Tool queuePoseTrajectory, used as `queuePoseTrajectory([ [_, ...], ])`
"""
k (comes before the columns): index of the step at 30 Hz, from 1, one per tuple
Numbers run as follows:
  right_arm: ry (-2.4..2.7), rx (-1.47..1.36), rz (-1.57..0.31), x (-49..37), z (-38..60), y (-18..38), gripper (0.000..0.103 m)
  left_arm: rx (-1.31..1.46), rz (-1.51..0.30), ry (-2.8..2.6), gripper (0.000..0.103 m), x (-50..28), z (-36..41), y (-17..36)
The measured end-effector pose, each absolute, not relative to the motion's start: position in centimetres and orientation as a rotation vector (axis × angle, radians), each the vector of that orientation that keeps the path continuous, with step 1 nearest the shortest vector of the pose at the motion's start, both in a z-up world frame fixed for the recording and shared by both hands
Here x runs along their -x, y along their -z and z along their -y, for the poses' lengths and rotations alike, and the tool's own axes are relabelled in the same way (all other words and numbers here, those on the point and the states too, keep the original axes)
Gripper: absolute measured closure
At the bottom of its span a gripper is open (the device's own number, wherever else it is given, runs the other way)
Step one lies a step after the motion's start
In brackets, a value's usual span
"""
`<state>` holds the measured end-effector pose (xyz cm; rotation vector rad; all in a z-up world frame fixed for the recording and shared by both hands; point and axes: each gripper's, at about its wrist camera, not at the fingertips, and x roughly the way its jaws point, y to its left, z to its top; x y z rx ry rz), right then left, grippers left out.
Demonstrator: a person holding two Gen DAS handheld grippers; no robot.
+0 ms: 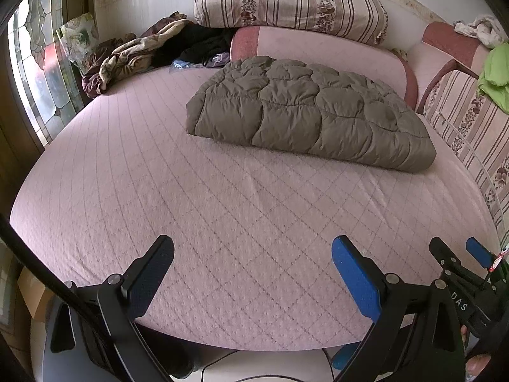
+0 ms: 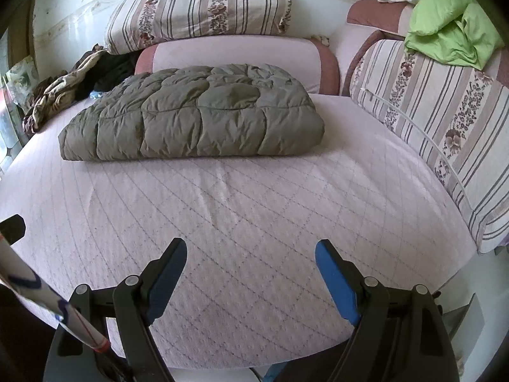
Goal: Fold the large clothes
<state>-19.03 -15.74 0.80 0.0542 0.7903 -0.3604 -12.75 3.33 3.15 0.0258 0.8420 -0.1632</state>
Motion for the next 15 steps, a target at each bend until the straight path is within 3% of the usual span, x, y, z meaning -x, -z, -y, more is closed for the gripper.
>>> queuePoseTrajectory([
  [15, 0.379, -0.058, -0.806, 19.13, 16.15, -0.61, 0.016, -0.026, -0.845, 0.164, 0.004, 12.85, -3.26, -2.97],
])
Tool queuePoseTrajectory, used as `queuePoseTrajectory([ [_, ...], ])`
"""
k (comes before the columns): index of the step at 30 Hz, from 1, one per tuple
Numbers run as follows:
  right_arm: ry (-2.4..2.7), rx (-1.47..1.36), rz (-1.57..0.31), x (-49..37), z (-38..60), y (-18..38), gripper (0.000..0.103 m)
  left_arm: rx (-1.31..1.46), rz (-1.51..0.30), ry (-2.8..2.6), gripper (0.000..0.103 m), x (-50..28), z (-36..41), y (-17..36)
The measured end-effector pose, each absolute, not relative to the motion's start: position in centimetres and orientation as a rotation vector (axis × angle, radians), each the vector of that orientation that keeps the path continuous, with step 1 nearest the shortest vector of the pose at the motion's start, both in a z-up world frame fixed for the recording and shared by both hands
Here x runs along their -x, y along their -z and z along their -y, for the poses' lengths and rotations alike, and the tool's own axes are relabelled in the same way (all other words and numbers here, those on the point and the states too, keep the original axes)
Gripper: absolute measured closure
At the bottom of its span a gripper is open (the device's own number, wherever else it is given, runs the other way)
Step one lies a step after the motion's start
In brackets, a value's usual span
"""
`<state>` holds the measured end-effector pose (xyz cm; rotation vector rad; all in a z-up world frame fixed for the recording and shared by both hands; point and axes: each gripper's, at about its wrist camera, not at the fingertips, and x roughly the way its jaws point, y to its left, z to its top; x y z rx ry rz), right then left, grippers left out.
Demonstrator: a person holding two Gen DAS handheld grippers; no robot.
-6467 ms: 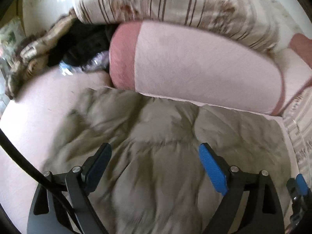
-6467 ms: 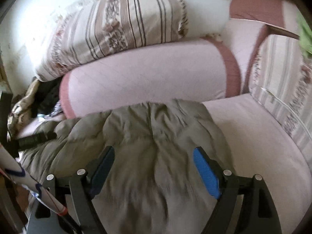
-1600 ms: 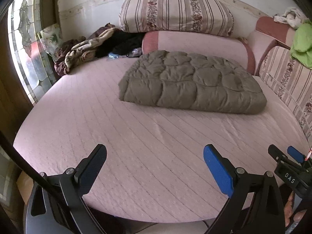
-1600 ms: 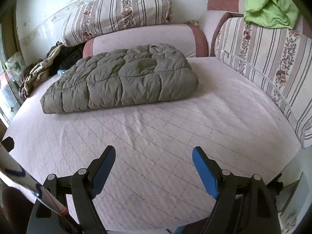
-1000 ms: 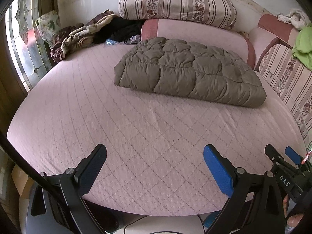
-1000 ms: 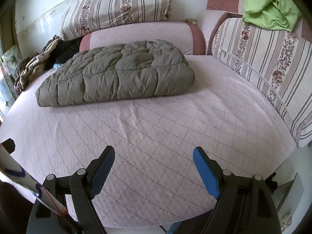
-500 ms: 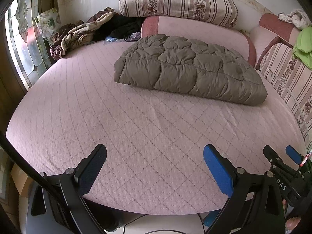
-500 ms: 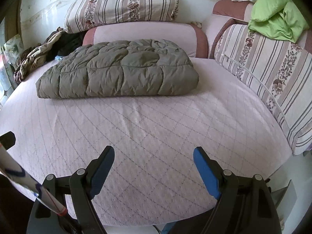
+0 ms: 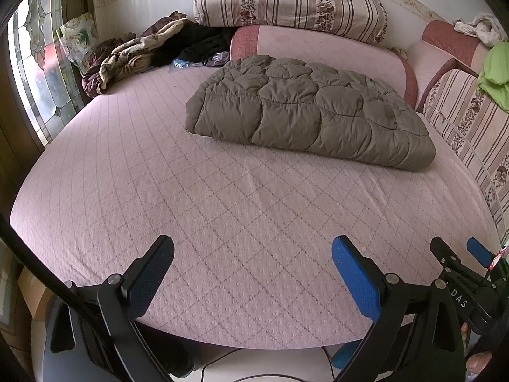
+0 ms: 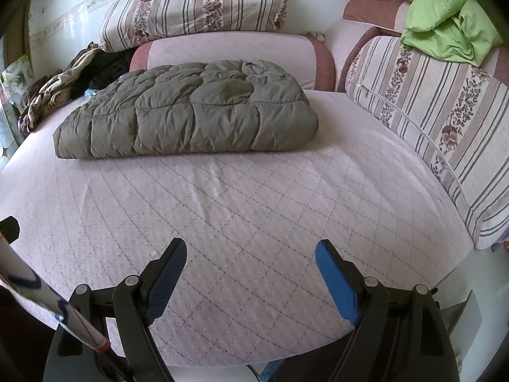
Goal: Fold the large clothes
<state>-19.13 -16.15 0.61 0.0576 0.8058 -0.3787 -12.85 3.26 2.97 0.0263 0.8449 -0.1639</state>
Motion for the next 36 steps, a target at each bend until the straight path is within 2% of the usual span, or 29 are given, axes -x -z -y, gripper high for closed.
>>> queuePoseTrajectory([
  [36, 0.389, -0.045, -0.807, 19.15, 15.77, -0.38, 0.016, -0.014, -0.890, 0.162, 0.004, 12.70, -3.69, -2.00],
])
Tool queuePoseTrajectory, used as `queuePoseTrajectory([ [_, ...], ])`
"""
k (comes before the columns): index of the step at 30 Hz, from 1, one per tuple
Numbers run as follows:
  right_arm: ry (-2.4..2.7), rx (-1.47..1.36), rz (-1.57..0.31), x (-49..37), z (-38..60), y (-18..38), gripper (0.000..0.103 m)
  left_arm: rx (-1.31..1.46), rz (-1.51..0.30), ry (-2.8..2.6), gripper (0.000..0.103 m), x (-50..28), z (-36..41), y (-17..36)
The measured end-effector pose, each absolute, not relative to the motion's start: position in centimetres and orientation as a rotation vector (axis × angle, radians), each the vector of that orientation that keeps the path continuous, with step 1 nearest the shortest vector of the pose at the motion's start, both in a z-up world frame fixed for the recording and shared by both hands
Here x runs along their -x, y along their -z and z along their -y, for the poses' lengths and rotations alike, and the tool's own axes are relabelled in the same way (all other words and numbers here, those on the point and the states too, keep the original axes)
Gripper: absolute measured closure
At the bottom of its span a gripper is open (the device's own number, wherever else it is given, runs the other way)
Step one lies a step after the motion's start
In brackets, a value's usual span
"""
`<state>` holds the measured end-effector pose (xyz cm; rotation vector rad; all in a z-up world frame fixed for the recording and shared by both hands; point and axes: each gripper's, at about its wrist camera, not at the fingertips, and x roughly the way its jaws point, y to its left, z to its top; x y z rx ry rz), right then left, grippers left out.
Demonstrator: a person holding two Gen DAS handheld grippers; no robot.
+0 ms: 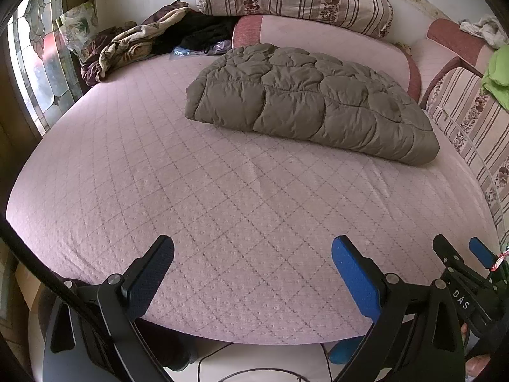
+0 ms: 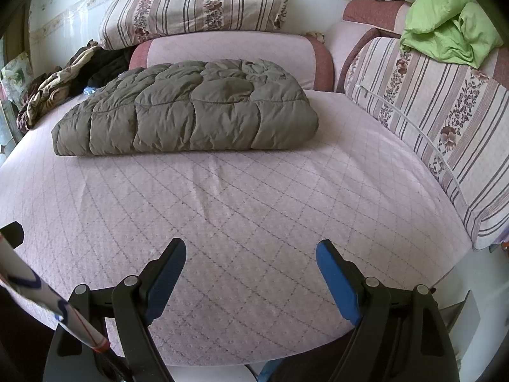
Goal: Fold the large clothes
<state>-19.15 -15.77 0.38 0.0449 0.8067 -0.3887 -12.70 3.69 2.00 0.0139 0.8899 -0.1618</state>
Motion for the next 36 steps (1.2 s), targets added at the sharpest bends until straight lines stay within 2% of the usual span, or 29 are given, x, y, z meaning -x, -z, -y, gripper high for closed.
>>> queuePoseTrajectory([
  [36, 0.401, -0.023, -0.763, 19.4, 14.5, -1.0, 0.014, -0.024, -0.917, 0.165, 0.004, 12.4, -3.9, -0.5],
])
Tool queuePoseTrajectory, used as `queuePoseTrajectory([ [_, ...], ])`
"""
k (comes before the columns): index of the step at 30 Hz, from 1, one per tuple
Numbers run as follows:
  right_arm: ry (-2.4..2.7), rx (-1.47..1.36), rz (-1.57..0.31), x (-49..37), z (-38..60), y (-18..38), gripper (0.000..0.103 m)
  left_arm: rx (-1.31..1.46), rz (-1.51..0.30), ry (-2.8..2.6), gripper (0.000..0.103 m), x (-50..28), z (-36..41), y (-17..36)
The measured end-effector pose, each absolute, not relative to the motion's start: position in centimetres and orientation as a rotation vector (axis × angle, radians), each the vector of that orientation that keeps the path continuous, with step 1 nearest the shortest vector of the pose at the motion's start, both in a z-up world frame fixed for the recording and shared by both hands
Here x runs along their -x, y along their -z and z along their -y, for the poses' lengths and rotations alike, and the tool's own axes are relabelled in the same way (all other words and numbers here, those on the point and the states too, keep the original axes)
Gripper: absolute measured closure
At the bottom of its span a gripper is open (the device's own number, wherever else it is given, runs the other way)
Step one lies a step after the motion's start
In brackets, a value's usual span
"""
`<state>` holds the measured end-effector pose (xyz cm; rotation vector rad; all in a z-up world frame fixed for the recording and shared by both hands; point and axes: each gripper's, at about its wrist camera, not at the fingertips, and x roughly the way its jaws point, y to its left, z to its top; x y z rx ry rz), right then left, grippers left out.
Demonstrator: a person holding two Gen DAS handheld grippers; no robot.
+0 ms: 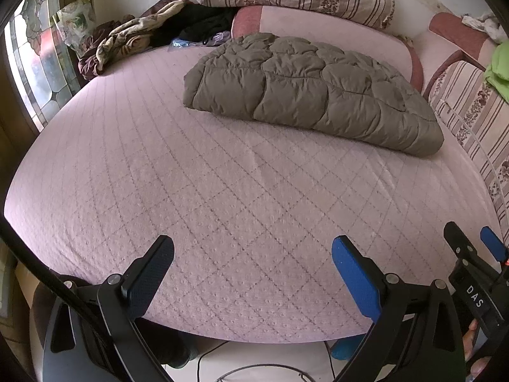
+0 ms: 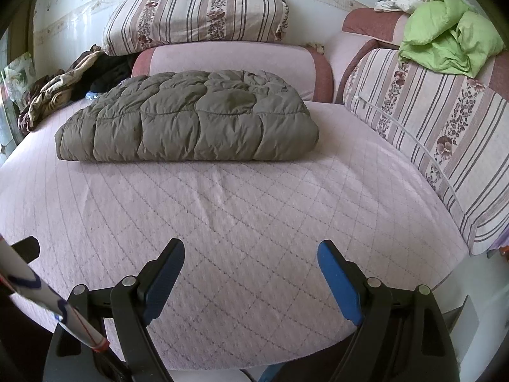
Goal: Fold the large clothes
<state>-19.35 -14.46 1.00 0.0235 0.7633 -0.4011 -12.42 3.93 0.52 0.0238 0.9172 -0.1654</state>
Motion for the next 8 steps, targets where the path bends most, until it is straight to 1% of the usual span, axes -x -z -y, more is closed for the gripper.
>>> queuePoseTrajectory([
  [8, 0.392, -0.021, -0.777, 19.37, 13.99, -0.36, 0.013, -0.059, -0.892, 0.160, 0.004, 12.35, -3.68, -0.40],
])
